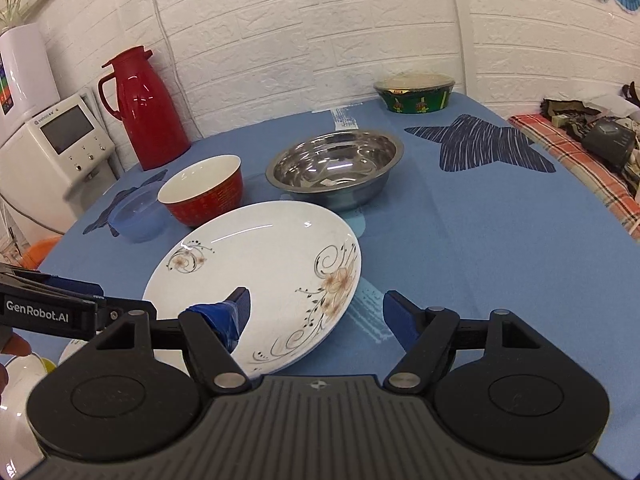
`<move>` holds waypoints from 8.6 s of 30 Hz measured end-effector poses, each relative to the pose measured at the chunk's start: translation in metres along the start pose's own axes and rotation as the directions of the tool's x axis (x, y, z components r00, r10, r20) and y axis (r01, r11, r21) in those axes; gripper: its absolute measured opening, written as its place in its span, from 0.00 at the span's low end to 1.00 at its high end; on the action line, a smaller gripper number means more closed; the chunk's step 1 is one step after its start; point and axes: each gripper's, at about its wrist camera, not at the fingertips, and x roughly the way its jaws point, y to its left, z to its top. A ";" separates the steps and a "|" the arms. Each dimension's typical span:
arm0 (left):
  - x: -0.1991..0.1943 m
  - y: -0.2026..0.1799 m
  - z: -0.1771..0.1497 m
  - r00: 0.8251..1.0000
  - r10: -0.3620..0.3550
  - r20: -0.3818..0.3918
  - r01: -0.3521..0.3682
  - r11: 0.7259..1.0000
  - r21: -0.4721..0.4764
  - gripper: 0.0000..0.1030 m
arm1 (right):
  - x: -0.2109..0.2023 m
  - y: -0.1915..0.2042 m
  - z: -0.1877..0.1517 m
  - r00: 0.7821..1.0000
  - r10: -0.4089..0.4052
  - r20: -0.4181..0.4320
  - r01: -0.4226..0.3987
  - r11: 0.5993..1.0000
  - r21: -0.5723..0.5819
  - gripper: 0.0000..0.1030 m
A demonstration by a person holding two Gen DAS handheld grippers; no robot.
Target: Organize plates and bowls
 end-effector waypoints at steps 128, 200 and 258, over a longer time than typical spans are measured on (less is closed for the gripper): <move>-0.155 0.093 -0.150 0.967 0.179 0.180 -0.140 0.968 -0.207 0.77 | -0.055 0.163 -0.093 0.987 0.132 -0.095 -0.149 0.967 -0.209 0.59; 0.064 -0.041 0.066 0.990 -0.130 -0.055 0.112 0.960 -0.256 0.91 | 0.079 -0.021 0.050 0.960 -0.137 -0.244 0.106 0.985 -0.134 0.61; -0.080 -0.021 -0.078 0.994 -0.060 0.091 0.073 0.988 -0.139 0.54 | -0.124 -0.016 -0.086 0.999 -0.035 -0.010 0.036 0.983 0.180 0.59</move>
